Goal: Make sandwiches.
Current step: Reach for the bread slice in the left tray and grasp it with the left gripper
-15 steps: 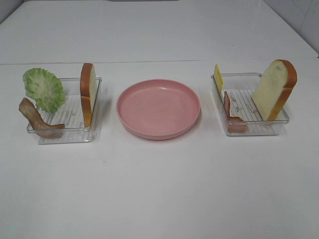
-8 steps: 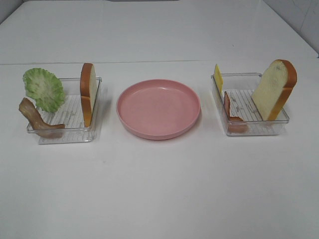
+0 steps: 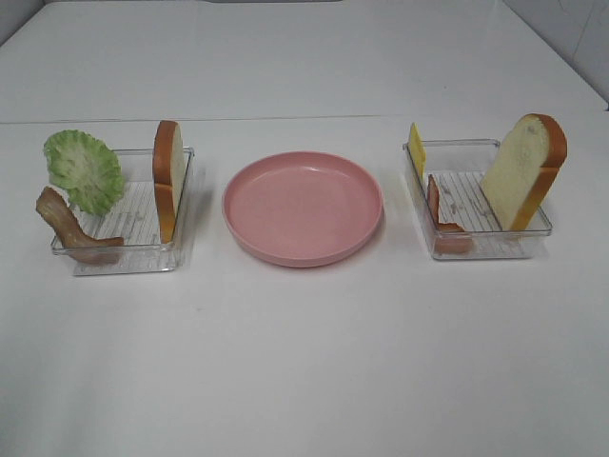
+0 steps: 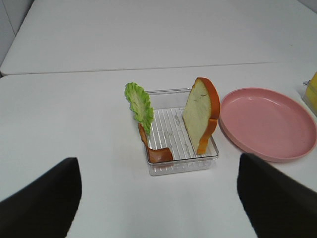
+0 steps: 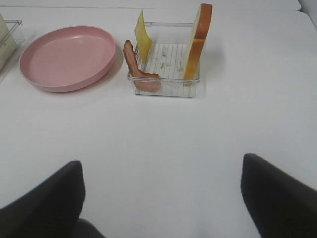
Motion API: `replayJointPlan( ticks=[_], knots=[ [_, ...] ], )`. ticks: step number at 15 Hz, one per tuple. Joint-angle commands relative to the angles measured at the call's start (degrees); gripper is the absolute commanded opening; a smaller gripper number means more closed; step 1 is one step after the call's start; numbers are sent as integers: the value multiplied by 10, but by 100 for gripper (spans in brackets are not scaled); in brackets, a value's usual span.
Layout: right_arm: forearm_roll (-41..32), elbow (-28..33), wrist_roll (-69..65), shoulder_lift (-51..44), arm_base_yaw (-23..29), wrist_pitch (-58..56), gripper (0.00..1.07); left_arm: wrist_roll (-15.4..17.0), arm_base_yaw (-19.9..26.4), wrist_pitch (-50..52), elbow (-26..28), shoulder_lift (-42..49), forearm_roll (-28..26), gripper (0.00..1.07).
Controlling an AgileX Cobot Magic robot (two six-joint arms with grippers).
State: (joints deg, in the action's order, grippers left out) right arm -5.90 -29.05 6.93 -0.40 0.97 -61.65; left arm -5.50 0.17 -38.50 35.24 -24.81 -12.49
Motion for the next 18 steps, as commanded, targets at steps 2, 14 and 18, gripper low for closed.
replayJointPlan(
  ticks=[2, 14, 18],
  knots=[
    [-1, 1, 7, -7, -2, 6, 81, -1, -3, 21, 95, -199, -7, 81],
    [-1, 1, 7, -7, -2, 6, 81, 68, -96, -227, 571, -753, -5, 79],
    [-1, 1, 7, -7, -2, 6, 81, 148, -162, -289, 654, -841, 64, 79]
  ],
)
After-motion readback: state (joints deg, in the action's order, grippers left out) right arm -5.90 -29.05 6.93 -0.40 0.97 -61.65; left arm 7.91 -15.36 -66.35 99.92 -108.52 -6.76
